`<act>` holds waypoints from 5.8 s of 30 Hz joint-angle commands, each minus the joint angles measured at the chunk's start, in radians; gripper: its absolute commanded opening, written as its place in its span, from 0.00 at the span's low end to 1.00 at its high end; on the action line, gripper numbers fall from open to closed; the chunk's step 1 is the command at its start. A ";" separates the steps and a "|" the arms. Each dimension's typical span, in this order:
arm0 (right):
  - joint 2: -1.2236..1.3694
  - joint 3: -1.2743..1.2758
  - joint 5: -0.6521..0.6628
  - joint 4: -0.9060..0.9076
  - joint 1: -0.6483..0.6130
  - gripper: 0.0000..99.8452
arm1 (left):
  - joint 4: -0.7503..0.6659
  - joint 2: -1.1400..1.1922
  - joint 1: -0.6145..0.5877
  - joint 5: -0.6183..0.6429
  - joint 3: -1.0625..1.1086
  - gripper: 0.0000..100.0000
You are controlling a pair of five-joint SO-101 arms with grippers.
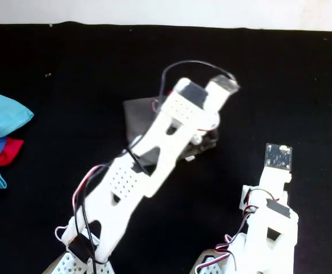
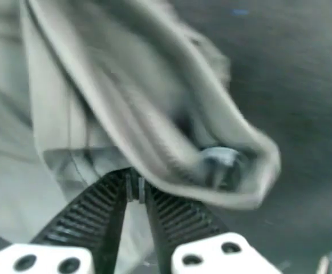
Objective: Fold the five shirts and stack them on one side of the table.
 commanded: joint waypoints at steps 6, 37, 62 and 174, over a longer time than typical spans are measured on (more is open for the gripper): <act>0.001 0.007 -0.008 -0.025 -0.010 0.01 | 0.029 -0.142 -0.005 0.012 -0.139 0.01; 0.001 0.007 -0.008 -0.025 -0.010 0.01 | 0.028 -0.090 0.108 0.014 -0.162 0.01; 0.001 0.007 -0.008 -0.025 -0.010 0.01 | -0.002 0.101 0.104 0.012 -0.160 0.01; 0.001 0.007 -0.008 -0.027 -0.010 0.01 | -0.899 0.486 -0.128 0.008 -0.461 0.01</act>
